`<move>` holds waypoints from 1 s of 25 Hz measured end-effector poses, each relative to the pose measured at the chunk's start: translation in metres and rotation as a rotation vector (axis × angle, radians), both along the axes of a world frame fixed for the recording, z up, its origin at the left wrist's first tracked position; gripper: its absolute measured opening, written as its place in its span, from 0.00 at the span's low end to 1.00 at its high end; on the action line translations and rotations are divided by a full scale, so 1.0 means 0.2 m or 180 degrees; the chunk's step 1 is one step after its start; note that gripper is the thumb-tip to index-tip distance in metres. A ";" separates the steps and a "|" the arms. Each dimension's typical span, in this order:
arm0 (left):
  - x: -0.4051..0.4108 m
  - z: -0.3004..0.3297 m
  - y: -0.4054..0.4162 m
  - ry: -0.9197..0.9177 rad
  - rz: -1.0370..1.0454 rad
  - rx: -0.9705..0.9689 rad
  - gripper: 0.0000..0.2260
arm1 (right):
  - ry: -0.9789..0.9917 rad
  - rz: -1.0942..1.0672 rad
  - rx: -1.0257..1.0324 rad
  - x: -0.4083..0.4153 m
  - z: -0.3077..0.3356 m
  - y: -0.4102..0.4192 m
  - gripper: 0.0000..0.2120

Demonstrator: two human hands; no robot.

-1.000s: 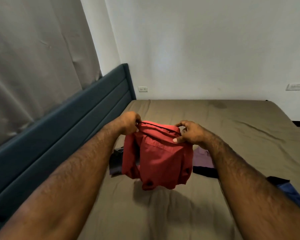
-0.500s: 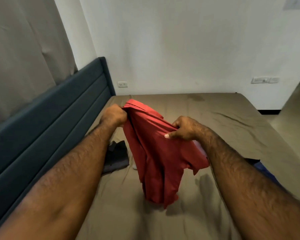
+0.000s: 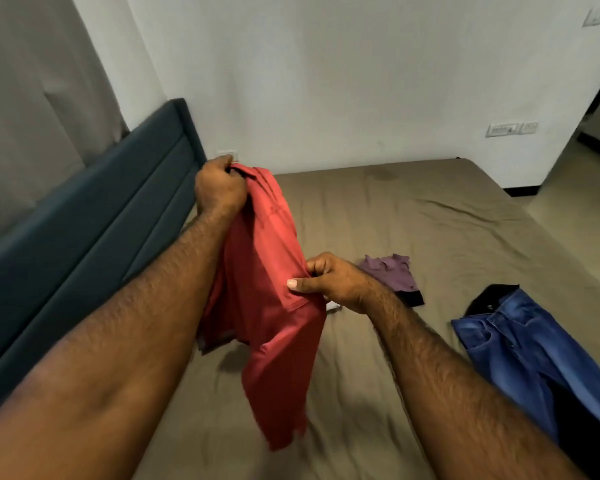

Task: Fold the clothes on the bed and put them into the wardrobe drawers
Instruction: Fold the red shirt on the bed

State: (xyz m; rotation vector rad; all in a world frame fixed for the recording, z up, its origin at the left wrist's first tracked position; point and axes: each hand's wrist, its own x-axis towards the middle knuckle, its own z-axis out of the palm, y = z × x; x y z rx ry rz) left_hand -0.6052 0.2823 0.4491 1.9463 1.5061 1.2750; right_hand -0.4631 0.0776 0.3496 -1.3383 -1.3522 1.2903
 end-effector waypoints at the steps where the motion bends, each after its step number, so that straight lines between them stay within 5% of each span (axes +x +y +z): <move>1: 0.09 -0.05 0.02 0.0207 -0.0171 -0.0020 0.19 | 0.0128 -0.0122 -0.0074 0.04 -0.05 -0.04 0.11; 4: 0.47 -0.32 0.01 0.0801 -0.0857 -0.0234 0.19 | 0.0253 -0.0691 -0.0389 0.27 -0.30 -0.17 0.22; 8: 1.01 -0.92 -0.10 0.1334 -0.1471 -0.0653 0.19 | 0.0524 -0.1381 -0.0976 0.63 -0.79 -0.47 0.04; 13: 1.67 -2.00 -0.39 0.1936 -0.2101 -0.1300 0.22 | 0.0198 -0.2073 -0.1830 1.17 -1.72 -0.83 0.12; 16: 1.95 -2.51 -0.59 0.2273 -0.2559 -0.1587 0.38 | -0.0420 -0.2720 -0.2085 1.38 -2.24 -1.00 0.22; 19: 2.05 -2.96 -0.76 0.2542 -0.2944 -0.1790 0.44 | -0.0742 -0.3151 -0.2401 1.55 -2.60 -1.10 0.15; 25: 1.54 -3.20 -1.03 0.2519 -0.2614 -0.0434 0.25 | -0.0765 -0.3480 -0.2891 1.56 -2.74 -1.12 0.27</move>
